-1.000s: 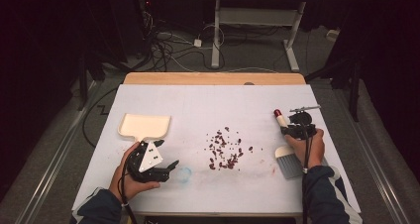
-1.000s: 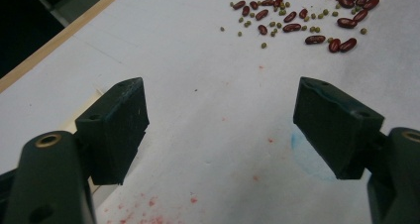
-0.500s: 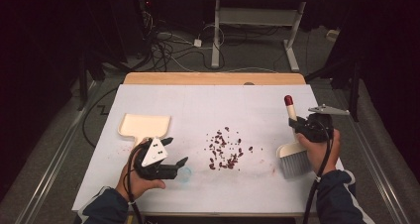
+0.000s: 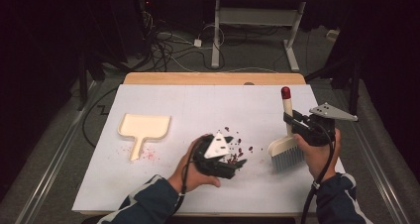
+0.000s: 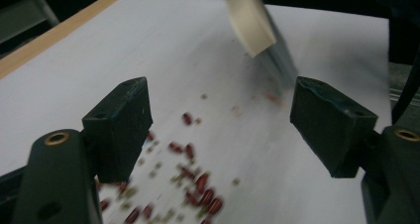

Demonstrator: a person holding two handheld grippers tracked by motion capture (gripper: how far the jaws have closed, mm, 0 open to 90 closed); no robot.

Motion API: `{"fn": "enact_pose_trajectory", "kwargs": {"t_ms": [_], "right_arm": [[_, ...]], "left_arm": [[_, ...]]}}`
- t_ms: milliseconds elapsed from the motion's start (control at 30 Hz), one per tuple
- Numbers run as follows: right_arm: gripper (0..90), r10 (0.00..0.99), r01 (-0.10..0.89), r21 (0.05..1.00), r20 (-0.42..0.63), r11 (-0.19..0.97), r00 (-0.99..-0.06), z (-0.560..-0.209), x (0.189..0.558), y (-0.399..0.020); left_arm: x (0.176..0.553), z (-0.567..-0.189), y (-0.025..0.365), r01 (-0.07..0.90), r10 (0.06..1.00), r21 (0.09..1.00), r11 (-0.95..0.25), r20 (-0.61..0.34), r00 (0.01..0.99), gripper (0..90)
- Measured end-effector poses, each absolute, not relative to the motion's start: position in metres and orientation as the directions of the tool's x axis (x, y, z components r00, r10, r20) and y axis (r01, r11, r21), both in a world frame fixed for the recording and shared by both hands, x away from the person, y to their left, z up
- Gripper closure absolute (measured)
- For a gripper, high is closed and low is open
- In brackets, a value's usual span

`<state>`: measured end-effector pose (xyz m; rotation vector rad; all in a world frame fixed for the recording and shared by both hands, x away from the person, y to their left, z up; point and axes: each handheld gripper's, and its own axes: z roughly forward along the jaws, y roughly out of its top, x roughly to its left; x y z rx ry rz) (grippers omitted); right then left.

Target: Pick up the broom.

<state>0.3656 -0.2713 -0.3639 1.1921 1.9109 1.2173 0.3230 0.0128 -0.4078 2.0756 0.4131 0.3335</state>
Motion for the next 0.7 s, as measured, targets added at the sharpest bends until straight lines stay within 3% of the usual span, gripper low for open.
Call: {"fn": "enact_pose_trajectory", "kwargs": {"t_ms": [167, 333, 467, 600, 700], "right_arm": [[70.4, 0.876, 0.289, 0.932, -0.059, 0.221, -0.478, -0.35, 0.344, -0.245], [70.3, 0.856, 0.241, 0.945, -0.069, 0.221, -0.513, -0.347, 0.329, -0.224], [70.2, 0.838, 0.2, 0.952, -0.09, 0.23, -0.538, -0.344, 0.317, -0.207], [70.1, 0.824, 0.171, 0.957, -0.104, 0.236, -0.557, -0.342, 0.309, -0.199], [70.0, 0.814, 0.169, 0.956, -0.102, 0.239, -0.572, -0.34, 0.306, -0.196]], "left_arm": [[0.324, -0.409, -0.02, 0.163, 0.393, 0.874, -0.458, 0.035, 0.919, 25.0], [0.329, -0.409, -0.027, 0.19, 0.435, 0.892, -0.411, 0.009, 0.9, 30.5], [0.337, -0.413, -0.02, 0.22, 0.42, 0.897, -0.382, -0.044, 0.907, 39.2], [0.337, -0.411, -0.01, 0.19, 0.378, 0.899, -0.395, -0.03, 0.925, 56.2], [0.336, -0.409, -0.007, 0.181, 0.383, 0.892, -0.413, -0.01, 0.924, 60.0]]}}
